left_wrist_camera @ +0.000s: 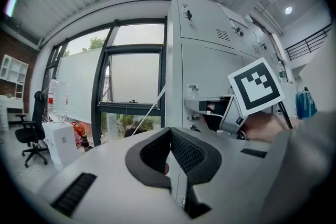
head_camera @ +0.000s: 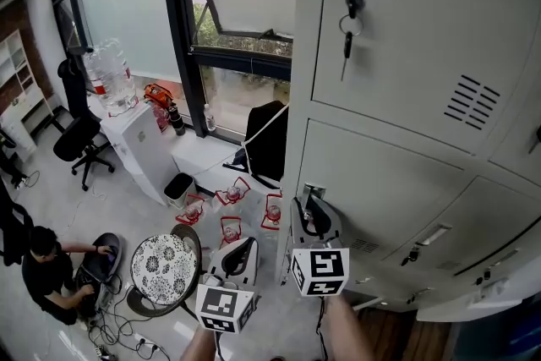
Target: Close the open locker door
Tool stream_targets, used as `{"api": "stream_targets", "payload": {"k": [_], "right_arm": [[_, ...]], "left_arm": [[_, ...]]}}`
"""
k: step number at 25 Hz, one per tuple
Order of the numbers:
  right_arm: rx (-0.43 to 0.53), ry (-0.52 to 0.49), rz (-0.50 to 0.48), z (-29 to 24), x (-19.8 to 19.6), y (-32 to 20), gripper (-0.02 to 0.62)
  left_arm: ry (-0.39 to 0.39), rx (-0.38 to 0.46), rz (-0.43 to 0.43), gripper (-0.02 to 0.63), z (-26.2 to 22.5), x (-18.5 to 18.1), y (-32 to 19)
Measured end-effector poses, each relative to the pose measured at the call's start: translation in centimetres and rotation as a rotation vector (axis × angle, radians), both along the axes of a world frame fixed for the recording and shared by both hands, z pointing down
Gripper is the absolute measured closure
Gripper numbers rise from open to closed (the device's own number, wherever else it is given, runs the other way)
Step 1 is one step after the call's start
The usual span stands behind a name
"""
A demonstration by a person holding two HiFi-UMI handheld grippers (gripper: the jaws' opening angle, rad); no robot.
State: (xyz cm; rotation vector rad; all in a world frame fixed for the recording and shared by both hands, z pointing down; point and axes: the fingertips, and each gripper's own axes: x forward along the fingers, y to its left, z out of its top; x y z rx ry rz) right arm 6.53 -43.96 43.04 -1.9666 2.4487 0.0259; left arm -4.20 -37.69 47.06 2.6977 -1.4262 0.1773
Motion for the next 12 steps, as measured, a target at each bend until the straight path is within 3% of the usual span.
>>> {"api": "stream_targets", "payload": {"k": [12], "right_arm": [[0.003,-0.001,-0.002,-0.04,0.09,-0.1,0.503]], "left_arm": [[-0.001,0.001,0.003,0.584,-0.15,0.55,0.11]]}}
